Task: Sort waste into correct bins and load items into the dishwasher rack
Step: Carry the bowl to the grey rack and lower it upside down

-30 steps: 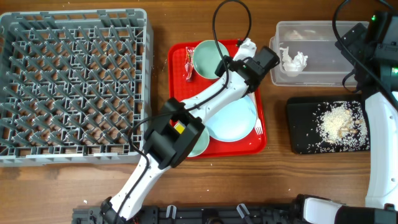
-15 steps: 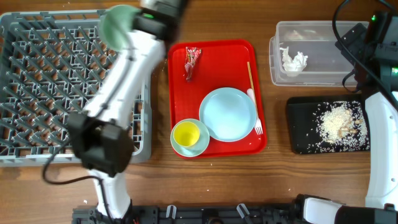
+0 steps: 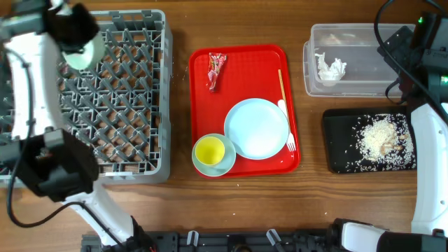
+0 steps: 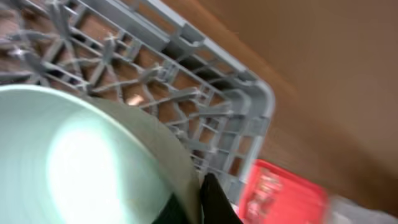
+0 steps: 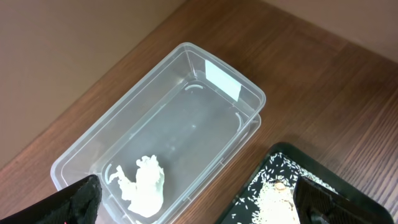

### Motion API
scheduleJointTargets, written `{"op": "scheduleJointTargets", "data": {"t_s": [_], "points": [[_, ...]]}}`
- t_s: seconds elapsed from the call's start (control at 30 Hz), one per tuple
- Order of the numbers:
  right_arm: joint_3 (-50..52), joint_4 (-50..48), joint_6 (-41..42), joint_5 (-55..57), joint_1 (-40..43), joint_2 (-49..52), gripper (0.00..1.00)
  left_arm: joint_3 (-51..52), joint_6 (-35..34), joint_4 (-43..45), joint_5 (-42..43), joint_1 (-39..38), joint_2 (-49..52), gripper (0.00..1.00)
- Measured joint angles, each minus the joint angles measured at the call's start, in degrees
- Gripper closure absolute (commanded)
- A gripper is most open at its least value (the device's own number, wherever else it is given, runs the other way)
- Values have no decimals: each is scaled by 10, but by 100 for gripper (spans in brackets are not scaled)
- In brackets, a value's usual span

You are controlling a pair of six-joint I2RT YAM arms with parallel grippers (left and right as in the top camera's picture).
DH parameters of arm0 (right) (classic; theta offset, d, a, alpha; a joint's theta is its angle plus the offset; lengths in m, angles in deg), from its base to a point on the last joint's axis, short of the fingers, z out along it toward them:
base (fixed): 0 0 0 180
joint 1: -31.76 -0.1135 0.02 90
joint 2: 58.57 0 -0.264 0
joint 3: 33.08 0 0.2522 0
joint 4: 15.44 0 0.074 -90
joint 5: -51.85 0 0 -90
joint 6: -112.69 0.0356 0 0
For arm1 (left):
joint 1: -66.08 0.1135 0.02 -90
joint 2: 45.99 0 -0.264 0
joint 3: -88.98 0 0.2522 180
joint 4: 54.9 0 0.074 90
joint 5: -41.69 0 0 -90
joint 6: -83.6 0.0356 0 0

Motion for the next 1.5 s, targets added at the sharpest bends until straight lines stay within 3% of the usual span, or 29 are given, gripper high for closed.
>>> {"op": "scheduleJointTargets", "data": {"t_s": [0.27, 0.37, 0.7, 0.9, 1.0, 1.03, 1.07, 1.2, 1.37, 1.5], "points": [[0, 0, 0, 0, 0, 0, 0, 0, 0, 6, 302, 129, 54, 96], [0, 0, 0, 0, 0, 0, 0, 0, 0, 8, 366, 152, 73, 96], [0, 0, 0, 0, 0, 0, 0, 0, 2, 4, 439, 168, 133, 96], [0, 0, 0, 0, 0, 0, 0, 0, 3, -27, 433, 196, 134, 95], [0, 0, 0, 0, 0, 0, 0, 0, 8, -47, 417, 215, 136, 83], [0, 0, 0, 0, 0, 0, 0, -1, 10, -56, 412, 222, 136, 63], [0, 0, 0, 0, 0, 0, 0, -2, 9, -69, 403, 231, 136, 51], [0, 0, 0, 0, 0, 0, 0, -2, 21, -101, 364, 262, 139, 21], [0, 0, 0, 0, 0, 0, 0, -1, 32, -133, 335, 298, 139, 20], [0, 0, 0, 0, 0, 0, 0, -1, 33, -153, 282, 328, 139, 29]]}}
